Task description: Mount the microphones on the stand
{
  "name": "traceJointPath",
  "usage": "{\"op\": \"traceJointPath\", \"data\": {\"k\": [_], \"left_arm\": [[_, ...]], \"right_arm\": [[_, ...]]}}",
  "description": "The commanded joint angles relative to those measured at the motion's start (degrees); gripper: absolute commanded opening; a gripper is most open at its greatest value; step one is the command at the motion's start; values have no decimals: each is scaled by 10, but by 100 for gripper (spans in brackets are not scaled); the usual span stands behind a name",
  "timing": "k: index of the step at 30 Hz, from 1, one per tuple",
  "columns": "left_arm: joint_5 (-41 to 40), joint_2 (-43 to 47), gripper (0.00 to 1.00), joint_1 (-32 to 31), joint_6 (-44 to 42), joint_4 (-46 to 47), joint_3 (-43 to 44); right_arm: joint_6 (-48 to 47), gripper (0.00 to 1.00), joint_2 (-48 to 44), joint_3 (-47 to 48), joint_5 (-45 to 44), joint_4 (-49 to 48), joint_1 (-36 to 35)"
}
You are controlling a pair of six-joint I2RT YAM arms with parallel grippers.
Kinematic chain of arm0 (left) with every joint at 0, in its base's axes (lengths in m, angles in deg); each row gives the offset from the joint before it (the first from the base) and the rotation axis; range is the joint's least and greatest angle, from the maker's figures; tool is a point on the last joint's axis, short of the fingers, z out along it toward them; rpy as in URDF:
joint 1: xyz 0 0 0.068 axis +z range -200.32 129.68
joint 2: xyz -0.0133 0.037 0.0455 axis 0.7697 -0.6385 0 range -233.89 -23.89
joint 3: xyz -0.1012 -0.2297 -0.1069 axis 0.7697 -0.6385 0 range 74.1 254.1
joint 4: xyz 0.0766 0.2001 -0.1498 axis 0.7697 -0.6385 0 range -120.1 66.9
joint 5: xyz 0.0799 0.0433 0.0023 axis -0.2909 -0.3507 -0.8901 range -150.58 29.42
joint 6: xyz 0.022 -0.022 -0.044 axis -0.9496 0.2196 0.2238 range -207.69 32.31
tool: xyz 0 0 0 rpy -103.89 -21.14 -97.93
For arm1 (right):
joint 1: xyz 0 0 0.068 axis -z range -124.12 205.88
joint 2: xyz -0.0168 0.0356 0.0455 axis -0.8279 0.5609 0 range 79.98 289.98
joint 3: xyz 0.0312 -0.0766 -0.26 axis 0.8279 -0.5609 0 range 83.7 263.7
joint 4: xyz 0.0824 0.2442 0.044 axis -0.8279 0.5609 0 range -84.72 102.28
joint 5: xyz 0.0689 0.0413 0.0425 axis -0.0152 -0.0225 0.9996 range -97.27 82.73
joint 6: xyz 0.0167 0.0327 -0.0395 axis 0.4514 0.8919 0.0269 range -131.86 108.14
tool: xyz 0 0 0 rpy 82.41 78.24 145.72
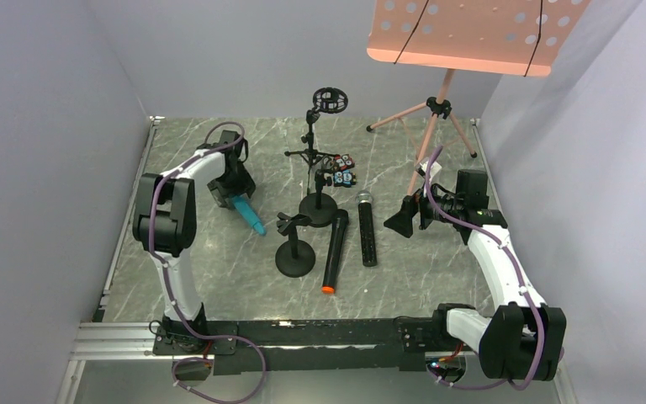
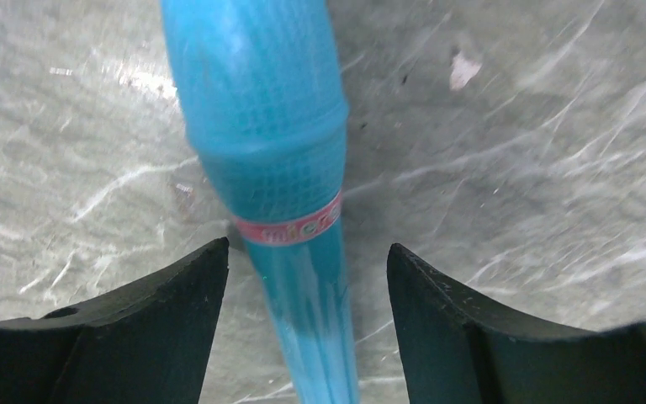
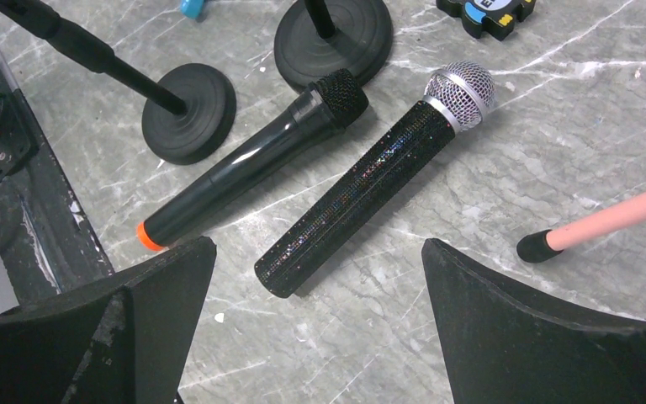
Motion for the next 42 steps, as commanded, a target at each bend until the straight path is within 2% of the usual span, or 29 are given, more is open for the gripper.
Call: {"op": "traceJointPath", "data": {"k": [1, 3, 7, 11, 14, 17, 19, 23, 25, 29, 34, 39, 42], "left_arm": [[-21, -27, 73, -2, -10, -19, 54], [-28, -39, 70, -1, -14, -26, 71], [-38, -56, 68, 1, -8, -42, 87], [-30, -56, 57, 6, 5, -32, 72], [-22, -62, 52, 6, 6, -28, 72], [-16, -64, 36, 10, -6, -29, 77], [-10, -50, 16, 18, -16, -12, 62], [-1, 30, 0, 25, -64, 62, -1], [15, 101, 0, 26, -100, 123, -44], [105, 236, 0, 26, -200, 240, -113], [251, 383, 0, 21, -292, 299, -157], [373, 503, 0, -25, -365, 332, -187], [427, 553, 0, -72, -394, 344, -181]], "right_arm": [[-7, 100, -15, 21, -1, -5, -3], [-7, 100, -17, 21, -1, -4, -3], [-8, 100, -22, 21, -1, -3, -3], [-10, 100, -25, 23, -1, -1, -3], [-10, 100, -27, 22, -2, -1, -3], [-11, 100, -26, 25, -2, 2, -3], [-12, 100, -27, 25, -3, 3, -3], [-13, 100, -30, 25, -5, 3, -3], [-16, 100, -30, 27, -8, 6, -3], [-30, 100, -37, 28, -3, 12, -3], [-74, 100, -42, 53, 16, 52, -3], [-126, 100, -25, 172, 70, 151, -3], [-114, 100, 1, 263, 125, 188, -4]]}}
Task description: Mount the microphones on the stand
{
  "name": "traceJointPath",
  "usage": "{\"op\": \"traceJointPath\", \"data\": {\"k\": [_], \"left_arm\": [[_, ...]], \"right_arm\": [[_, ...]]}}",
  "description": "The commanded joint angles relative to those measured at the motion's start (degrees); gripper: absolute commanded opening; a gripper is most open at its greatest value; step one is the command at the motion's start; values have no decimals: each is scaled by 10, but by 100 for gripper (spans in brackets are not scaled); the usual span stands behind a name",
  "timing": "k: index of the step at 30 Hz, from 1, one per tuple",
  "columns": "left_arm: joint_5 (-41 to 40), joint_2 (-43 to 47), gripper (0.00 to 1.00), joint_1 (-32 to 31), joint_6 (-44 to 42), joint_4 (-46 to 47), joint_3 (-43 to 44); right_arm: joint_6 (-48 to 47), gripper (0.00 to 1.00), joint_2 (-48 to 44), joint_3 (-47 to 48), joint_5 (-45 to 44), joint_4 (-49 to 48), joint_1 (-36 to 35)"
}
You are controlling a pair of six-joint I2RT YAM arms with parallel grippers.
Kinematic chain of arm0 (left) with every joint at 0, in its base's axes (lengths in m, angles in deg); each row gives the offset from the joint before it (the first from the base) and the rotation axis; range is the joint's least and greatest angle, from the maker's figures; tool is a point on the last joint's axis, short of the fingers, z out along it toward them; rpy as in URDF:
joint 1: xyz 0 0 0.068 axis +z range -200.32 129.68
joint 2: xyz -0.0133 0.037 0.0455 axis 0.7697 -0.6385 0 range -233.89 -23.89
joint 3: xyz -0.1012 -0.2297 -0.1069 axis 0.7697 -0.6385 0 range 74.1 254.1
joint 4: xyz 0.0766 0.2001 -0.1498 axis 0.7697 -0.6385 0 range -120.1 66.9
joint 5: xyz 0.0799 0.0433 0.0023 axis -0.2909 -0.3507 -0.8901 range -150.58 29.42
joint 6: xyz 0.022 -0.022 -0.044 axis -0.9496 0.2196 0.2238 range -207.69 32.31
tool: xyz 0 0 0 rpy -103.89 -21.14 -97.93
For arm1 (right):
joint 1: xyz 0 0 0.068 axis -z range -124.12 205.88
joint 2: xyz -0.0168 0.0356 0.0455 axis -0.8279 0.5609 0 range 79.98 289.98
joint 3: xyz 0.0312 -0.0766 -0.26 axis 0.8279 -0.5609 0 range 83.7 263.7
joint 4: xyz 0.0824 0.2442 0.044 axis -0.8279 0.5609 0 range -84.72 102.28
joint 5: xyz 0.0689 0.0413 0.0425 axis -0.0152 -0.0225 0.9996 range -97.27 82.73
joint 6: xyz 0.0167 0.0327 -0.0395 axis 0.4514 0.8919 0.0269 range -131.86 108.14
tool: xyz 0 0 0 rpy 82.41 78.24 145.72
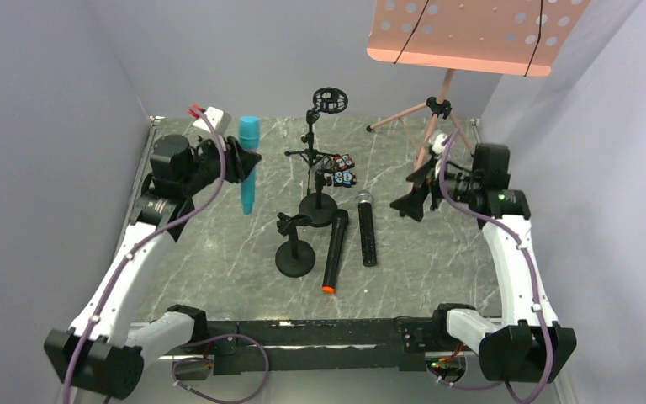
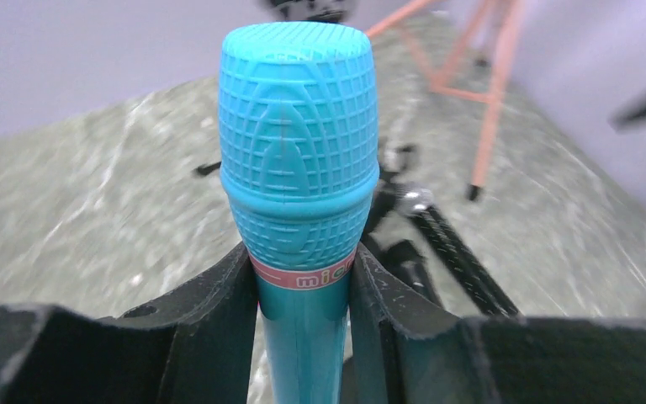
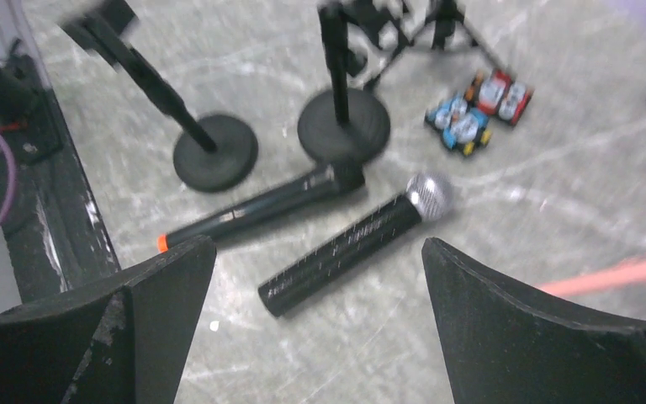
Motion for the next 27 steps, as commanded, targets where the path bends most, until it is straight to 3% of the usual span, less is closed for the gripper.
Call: {"op": "traceJointPath", "data": {"k": [1, 5, 7, 14, 22, 27], "left_arm": [[140, 58, 0, -67, -72, 45, 9], [144, 65, 0, -176, -67, 42, 51], [132, 62, 0, -226, -57, 70, 58], [111, 32, 0, -279, 3, 204, 62], [132, -26, 0, -283, 68, 314, 70], [117, -53, 0, -289, 136, 420, 46]], "right_arm": [[-13, 100, 29, 145, 105, 63, -6], [33, 100, 92, 277, 165, 109, -39], [76, 100, 100, 312, 183, 86, -59], [255, 100, 54, 266, 207, -122, -95], [124, 100, 54, 241, 117, -19, -138], [121, 100, 62, 201, 108, -69, -183]]}}
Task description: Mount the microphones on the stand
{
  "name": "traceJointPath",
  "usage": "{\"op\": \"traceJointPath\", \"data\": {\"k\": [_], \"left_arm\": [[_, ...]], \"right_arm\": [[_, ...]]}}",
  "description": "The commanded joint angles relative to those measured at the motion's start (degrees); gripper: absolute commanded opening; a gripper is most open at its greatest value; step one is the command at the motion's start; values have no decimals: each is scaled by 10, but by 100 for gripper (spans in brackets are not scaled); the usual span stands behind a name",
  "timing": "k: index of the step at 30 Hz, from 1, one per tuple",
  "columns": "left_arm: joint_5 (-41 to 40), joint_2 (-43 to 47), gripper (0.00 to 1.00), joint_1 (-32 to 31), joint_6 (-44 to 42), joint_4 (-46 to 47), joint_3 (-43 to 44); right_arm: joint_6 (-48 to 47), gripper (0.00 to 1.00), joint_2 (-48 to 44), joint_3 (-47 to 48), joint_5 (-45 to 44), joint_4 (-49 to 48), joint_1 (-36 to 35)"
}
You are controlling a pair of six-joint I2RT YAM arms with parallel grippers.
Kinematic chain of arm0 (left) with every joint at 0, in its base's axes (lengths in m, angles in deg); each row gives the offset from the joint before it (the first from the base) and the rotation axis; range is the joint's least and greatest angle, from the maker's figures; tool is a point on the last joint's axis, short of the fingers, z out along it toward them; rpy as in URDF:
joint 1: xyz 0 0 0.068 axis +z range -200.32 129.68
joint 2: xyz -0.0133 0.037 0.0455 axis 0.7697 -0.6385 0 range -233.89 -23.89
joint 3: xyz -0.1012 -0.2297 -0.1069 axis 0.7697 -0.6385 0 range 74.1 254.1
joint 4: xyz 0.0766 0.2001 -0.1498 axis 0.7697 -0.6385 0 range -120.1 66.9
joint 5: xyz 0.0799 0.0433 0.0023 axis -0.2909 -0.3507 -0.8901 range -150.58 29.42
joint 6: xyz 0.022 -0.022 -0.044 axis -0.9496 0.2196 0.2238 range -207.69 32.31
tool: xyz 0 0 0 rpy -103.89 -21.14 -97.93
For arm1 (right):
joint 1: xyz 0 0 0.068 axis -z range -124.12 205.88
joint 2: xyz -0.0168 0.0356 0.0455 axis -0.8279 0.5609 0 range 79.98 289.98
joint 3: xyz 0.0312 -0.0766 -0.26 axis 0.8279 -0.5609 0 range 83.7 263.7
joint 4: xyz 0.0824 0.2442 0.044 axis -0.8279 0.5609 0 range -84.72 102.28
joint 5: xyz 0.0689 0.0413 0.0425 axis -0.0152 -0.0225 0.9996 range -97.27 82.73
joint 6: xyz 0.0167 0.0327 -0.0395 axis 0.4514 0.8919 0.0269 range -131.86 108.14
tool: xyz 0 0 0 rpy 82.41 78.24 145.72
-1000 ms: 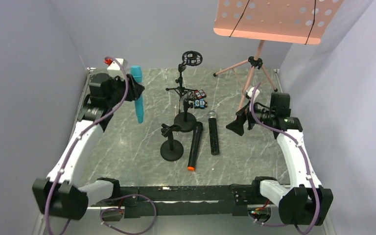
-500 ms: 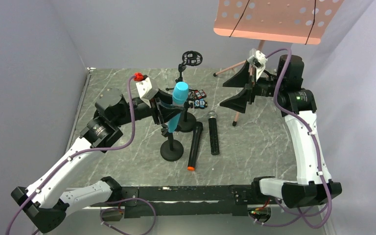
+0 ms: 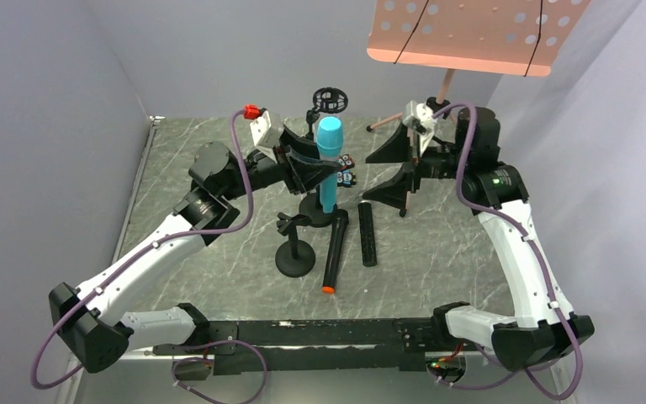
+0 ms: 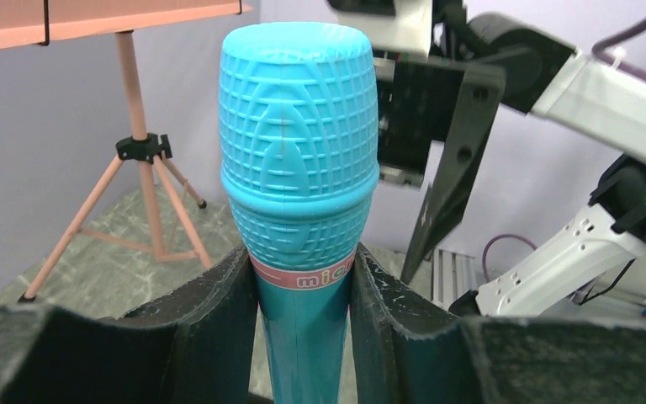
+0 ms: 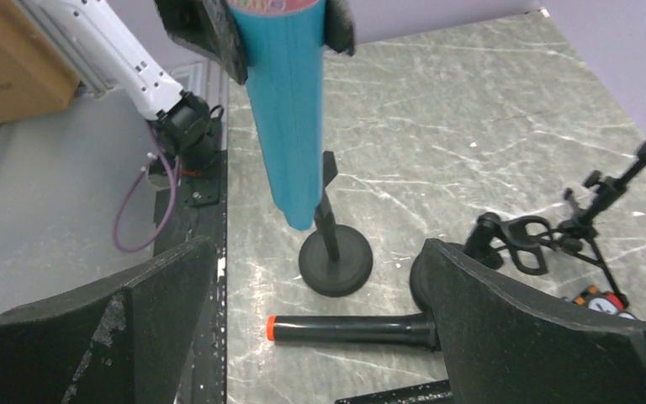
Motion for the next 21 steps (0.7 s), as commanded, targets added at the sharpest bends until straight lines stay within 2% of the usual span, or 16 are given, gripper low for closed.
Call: {"op": "traceJointPath", "data": {"k": [1, 9, 15, 21], "left_arm": [[-11, -13, 0, -11, 74, 149, 0], [-46, -34, 0, -32, 93, 193, 8], [-49, -52, 0, -46, 117, 236, 0], [-45, -69, 0, -50, 131, 264, 1]], "right_arm": [[-18, 100, 7, -37, -13, -48, -38], [61, 100, 26, -62, 10, -159, -71], [187, 99, 32, -102, 35, -295, -77], [255, 90, 30, -140, 47, -355, -88]]}}
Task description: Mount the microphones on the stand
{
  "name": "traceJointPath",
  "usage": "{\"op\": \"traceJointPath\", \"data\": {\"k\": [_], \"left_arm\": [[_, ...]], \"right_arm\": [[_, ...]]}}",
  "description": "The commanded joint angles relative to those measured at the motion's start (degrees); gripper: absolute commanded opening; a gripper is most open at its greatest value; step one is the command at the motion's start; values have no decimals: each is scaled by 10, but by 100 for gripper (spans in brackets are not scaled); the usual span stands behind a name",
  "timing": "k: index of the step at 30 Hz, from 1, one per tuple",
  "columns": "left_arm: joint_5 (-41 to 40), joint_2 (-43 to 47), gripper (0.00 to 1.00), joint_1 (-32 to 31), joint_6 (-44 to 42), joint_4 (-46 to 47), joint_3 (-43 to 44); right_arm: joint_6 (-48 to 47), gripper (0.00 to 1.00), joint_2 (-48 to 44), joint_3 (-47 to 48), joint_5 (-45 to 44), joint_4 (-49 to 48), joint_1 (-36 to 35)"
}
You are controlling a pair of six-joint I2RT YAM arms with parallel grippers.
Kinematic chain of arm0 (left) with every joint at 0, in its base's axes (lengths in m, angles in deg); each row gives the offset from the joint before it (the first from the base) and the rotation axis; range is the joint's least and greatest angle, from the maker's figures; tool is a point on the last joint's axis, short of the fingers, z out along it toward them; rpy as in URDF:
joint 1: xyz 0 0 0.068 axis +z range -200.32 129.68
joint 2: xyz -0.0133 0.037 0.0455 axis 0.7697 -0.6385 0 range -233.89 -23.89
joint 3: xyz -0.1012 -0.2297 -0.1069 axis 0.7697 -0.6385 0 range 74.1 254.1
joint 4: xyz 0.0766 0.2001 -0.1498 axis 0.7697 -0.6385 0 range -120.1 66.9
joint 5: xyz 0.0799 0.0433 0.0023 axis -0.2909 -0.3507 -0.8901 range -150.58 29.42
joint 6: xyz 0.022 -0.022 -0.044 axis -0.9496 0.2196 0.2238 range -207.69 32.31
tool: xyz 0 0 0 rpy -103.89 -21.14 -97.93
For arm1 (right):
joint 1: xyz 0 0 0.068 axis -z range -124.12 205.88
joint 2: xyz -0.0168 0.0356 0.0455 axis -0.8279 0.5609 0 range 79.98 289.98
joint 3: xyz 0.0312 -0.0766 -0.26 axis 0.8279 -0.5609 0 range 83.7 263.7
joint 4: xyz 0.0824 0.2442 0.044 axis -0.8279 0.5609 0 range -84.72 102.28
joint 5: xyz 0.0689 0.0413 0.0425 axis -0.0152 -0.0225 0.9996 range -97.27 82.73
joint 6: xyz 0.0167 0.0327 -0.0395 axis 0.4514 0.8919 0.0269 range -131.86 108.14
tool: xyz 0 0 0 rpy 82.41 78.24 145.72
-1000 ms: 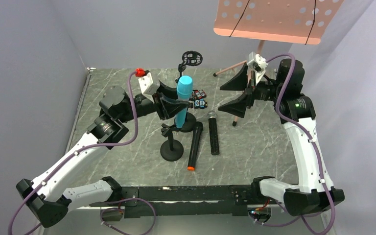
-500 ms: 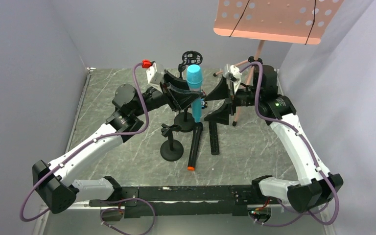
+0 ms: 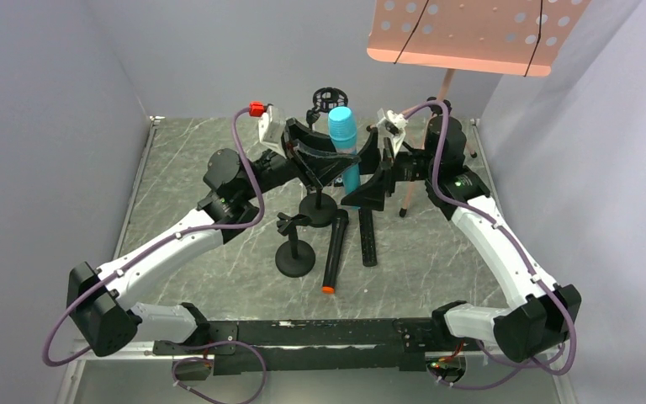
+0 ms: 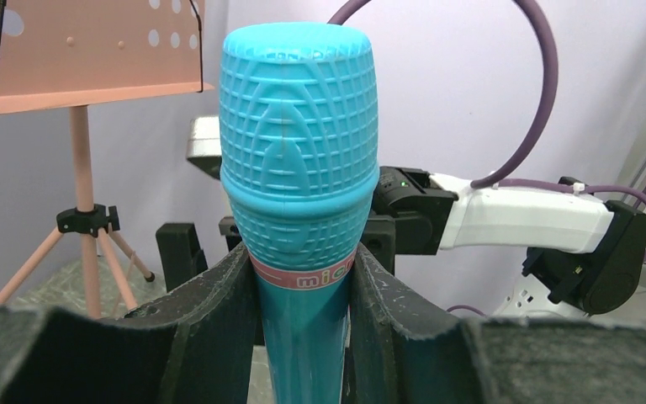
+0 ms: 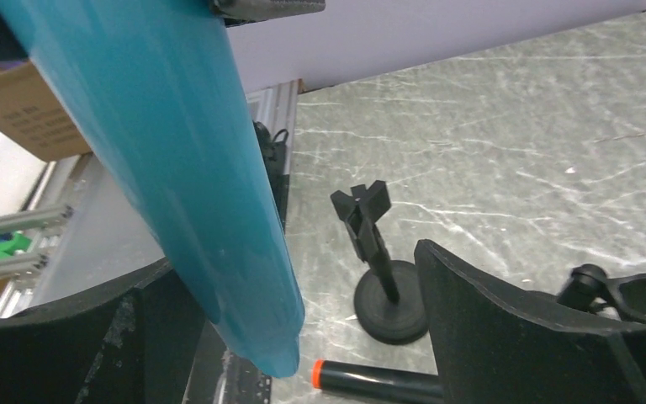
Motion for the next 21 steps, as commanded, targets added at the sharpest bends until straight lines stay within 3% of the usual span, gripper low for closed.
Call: {"op": "traceJointPath", "data": {"k": [1, 4, 6, 10, 14, 15, 19, 21], "left_arm": [[-1, -6, 0, -3, 24, 68, 6], [-1, -10, 0, -4, 27, 72, 7], [1, -12, 0, -4, 28, 74, 8], [0, -11, 0, -3, 30, 74, 6], [10, -1, 0, -3, 24, 59, 3], [13, 6, 7, -4, 21, 45, 4], [10, 48, 55, -4, -17, -45, -13], [7, 83, 70, -2, -56, -93, -33]], "right_arm": [[72, 86, -2, -14, 30, -94, -9], [72, 76, -4, -20, 41, -98, -12], [73, 65, -8, -24, 47, -101, -11], [71, 18, -11, -30, 49, -104, -12], [45, 5, -18, -37, 51, -86, -10], [26, 4, -21, -36, 49, -73, -9], [-70, 3, -29, -25, 27, 19, -3], [-119, 2, -30, -22, 15, 60, -2]]}}
